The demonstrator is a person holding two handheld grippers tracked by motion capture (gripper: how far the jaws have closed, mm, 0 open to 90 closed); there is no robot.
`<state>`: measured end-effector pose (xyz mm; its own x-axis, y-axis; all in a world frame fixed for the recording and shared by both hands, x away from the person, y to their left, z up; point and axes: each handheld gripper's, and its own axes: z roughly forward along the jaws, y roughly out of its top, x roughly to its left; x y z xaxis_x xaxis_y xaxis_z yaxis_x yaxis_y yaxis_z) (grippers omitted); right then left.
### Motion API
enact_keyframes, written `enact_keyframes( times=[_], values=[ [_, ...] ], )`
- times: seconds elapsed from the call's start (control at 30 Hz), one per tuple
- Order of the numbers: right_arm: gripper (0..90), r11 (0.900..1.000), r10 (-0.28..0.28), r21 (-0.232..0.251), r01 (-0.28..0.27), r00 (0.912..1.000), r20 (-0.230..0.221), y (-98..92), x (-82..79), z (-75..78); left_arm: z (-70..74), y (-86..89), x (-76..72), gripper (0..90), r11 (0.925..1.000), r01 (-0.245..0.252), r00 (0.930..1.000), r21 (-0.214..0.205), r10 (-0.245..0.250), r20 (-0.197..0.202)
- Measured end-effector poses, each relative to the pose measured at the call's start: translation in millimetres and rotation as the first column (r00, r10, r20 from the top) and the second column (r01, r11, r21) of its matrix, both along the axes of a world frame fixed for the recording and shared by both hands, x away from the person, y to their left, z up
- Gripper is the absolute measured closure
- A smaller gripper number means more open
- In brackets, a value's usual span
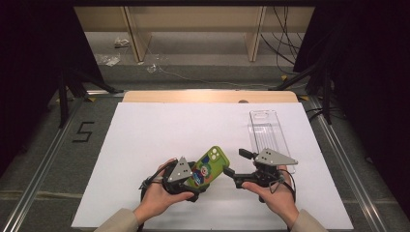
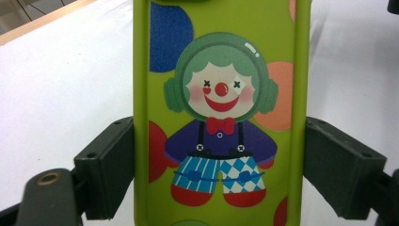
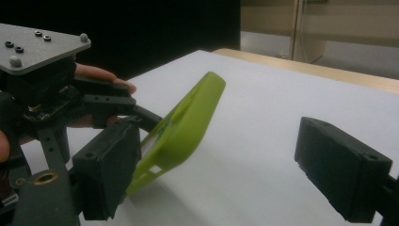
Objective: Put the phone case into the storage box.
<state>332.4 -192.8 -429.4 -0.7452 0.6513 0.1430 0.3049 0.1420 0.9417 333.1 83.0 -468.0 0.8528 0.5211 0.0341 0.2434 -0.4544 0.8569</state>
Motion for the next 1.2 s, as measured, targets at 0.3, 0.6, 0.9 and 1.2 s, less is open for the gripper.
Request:
enact_keyframes(
  times=[0.3, 0.6, 0.9, 1.2],
  values=[
    [15.1, 1.0, 0.002, 0.007, -0.002, 1.0, -0.002, 4.0, 2.7, 1.2, -1.0, -4.3, 0.9, 16.2, 1.0, 0.004, 1.0, 0.003, -0.004, 0.001],
    [10.4, 0.9999, -0.004, -0.01, 0.004, 1.0, 0.005, 6.8, 6.1, 0.4, -1.2, -6.0, 1.6, 16.2, 1.0, 0.006, 1.0, 0.001, -0.006, 0.003],
    [8.6, 0.9999, -0.015, -0.005, 0.015, 0.9998, -0.015, 7.6, 9.6, -0.1, -2.2, -7.8, 1.6, 16.2, 1.0, 0.001, 1.0, 0.001, -0.001, 0.005],
    [8.9, 0.9997, -0.021, -0.01, 0.02, 0.9995, -0.022, 8.9, 11.6, -1.3, -2.6, -8.8, 1.8, 16.2, 1.0, -0.003, 1.0, 0.002, 0.003, 0.008]
  ],
)
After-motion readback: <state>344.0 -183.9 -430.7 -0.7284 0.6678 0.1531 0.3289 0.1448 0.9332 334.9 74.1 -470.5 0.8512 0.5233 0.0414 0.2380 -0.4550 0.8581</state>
